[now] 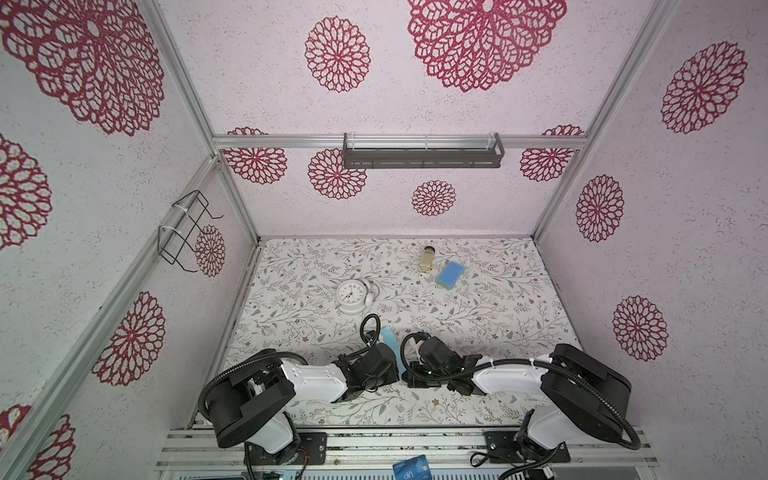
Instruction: Fold a paper plane with a square sheet of paper (fold left side to right side)
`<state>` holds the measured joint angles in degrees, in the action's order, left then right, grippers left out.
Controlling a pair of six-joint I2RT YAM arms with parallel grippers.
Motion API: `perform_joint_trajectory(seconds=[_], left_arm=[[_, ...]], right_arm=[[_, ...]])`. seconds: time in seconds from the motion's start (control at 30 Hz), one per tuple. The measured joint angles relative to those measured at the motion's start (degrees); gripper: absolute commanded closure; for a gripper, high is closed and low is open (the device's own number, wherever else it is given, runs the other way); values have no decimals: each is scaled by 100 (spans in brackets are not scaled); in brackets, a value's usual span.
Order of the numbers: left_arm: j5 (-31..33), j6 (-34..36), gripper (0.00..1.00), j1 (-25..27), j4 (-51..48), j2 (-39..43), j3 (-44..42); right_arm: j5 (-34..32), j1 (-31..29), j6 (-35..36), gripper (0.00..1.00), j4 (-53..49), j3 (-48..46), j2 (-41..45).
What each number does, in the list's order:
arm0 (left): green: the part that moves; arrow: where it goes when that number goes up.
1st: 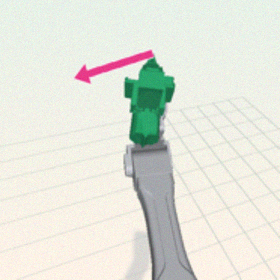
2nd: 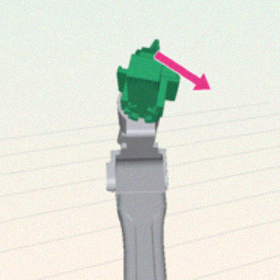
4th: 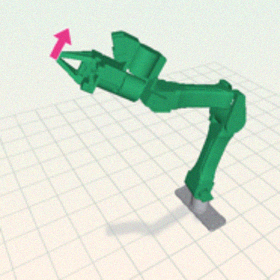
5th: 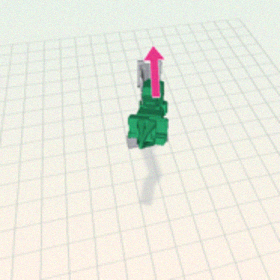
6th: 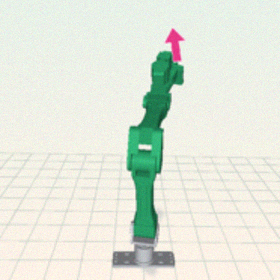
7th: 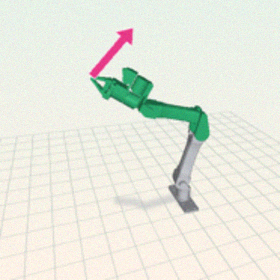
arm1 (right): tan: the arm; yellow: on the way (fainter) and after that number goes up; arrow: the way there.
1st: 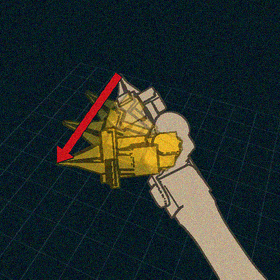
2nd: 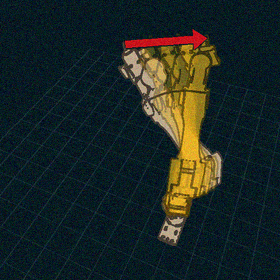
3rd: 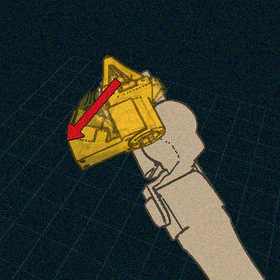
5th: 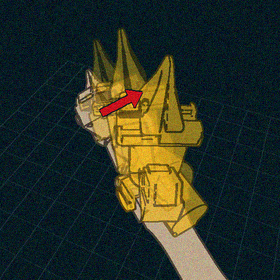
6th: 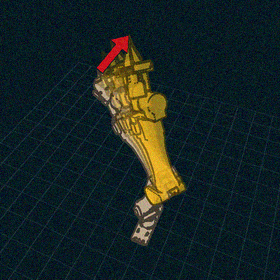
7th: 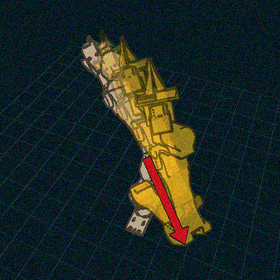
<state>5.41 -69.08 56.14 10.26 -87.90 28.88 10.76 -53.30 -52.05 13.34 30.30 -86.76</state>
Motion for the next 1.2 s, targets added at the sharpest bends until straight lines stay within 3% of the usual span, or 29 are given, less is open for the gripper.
perform_joint_trajectory(seconds=[0.53, 0.77, 1.2], left_arm=[[2, -114, 100, 0, -4, 0, 0], [-4, -168, 100, 0, -48, -24, 48], [-4, -776, 100, 103, -52, -186, 205]], right_arm=[[-26, 251, -345, 100, 455, -1233, 1110], [-39, 299, -369, 100, -415, -1239, 1700], [79, 304, -343, 100, -455, -4, 645]])
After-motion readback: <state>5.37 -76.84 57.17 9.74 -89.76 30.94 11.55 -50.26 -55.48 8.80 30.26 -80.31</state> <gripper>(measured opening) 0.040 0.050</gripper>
